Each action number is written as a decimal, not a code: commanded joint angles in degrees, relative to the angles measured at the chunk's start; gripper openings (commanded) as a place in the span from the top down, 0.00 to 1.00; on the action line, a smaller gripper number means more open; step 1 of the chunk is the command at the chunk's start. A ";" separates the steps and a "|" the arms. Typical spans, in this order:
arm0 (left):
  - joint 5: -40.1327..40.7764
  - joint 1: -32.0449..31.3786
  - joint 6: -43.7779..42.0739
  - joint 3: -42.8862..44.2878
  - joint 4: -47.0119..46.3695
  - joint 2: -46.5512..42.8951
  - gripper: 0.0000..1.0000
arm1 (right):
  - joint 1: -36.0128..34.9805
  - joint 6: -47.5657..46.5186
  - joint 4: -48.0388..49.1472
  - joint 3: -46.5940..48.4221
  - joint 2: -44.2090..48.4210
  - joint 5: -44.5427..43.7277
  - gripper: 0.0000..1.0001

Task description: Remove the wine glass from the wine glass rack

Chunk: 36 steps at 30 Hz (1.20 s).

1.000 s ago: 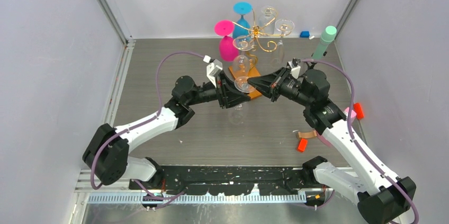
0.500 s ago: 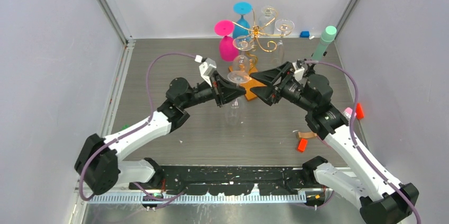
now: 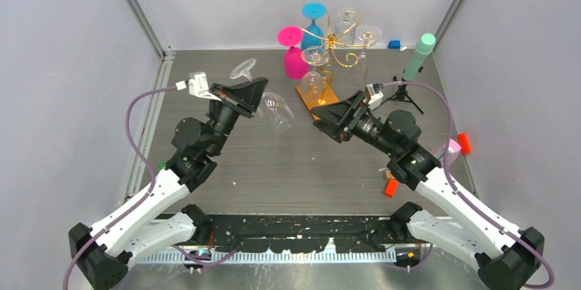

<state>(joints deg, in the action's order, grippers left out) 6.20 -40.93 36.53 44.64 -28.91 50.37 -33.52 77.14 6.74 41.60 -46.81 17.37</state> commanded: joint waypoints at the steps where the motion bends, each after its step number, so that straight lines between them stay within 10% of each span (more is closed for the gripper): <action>1: 19.19 -0.06 10.67 -0.48 2.34 -3.50 1.00 | -4.68 -2.42 15.58 -0.64 -3.20 -2.72 0.18; 30: 27.47 -0.03 34.21 -7.02 2.49 -6.90 1.00 | -15.07 3.24 42.26 6.08 -24.44 -5.71 0.61; 36: 26.90 -0.03 35.35 -8.54 1.78 -7.20 0.94 | -15.30 3.04 42.21 5.58 -24.78 -7.87 0.92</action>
<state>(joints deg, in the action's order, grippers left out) 32.99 -40.80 71.53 36.82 -23.33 44.29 -48.38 80.68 44.10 44.75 -72.03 12.69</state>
